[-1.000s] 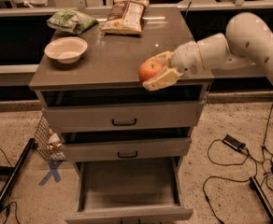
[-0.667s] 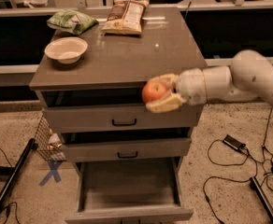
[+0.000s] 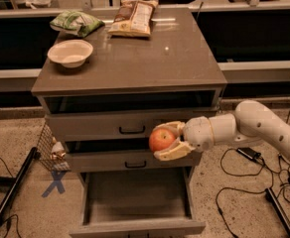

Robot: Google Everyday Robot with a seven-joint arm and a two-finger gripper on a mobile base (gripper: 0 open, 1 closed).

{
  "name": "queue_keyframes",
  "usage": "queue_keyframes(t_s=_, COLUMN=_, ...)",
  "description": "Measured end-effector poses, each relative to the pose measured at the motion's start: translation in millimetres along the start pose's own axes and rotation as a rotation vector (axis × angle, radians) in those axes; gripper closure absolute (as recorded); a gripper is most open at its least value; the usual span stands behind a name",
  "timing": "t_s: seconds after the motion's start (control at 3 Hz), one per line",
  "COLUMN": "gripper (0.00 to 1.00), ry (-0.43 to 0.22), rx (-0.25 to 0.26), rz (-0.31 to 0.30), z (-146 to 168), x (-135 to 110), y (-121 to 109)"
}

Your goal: Place apple into bottom drawer

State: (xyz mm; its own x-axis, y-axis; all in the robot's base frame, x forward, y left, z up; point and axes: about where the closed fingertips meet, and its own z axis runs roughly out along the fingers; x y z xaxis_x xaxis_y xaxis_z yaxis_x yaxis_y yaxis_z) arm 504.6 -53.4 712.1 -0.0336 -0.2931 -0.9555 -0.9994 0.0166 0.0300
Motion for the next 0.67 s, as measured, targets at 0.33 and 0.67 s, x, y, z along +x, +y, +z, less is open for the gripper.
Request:
queue_keyframes(t_s=0.33, gripper=1.0, ry=0.012, rx=0.05, rz=-0.047, z=1.6, x=26.9, y=-15.1)
queue_keyframes(t_s=0.67, gripper=1.0, ry=0.06, rx=0.13, rz=-0.103, z=12.8, x=101.2, y=-22.4)
